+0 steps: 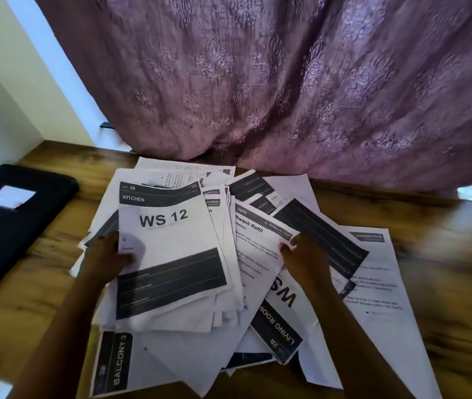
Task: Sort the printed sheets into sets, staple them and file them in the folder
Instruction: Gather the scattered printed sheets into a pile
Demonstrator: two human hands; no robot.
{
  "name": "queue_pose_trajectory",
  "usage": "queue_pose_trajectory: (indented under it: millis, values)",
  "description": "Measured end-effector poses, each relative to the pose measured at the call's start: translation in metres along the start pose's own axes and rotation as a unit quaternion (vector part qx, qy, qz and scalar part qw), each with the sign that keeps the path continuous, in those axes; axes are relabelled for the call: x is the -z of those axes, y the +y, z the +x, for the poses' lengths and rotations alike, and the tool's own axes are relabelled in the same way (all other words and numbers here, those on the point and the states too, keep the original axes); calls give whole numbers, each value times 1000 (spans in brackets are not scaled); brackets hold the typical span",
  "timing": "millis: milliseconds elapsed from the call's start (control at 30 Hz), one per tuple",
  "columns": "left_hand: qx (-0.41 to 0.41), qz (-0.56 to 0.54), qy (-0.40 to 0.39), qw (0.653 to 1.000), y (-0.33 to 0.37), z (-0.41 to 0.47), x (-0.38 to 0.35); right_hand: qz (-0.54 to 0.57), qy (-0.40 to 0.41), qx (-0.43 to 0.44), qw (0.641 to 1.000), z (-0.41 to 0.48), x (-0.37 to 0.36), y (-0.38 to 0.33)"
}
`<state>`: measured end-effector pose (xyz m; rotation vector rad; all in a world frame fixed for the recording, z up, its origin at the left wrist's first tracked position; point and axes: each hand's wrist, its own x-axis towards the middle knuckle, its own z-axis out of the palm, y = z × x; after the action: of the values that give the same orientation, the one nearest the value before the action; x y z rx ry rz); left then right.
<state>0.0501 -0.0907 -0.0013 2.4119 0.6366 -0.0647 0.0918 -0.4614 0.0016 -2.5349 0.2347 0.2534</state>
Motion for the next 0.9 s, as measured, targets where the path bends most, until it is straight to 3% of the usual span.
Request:
queue_pose_trajectory:
  millis: [67,133,267,400,500,567,667,767,833,900]
  values:
    - [-10,35,19,999,0,1,-1,105,-38,-50,992,-5,-4,1]
    - [-24,-18,7,1000,9,-5,-1,223,-48,-75,971,-10,-14,-6]
    - [-63,-113,-45,991,10,1,-3,341,-76,-44,936,-8,-30,-45]
    - [-47,-179,-57,981,4,12,-5,327,-96,34,939,6,-48,-80]
    - [-11,-286,-57,957,12,19,-7,388,40,-15,921,13,-51,-76]
    - [10,-333,-73,940,14,27,-7,431,85,-60,897,10,-53,-65]
    - [29,-332,-110,936,13,36,-5,430,84,-91,895,4,-59,-59]
    - [34,-310,-148,939,10,38,-5,443,96,-65,889,9,-61,-68]
    - [7,-284,-182,941,13,36,-4,454,81,-53,886,18,-57,-72]
    - [-28,-252,-223,941,15,35,-3,416,34,-33,908,29,-52,-73]
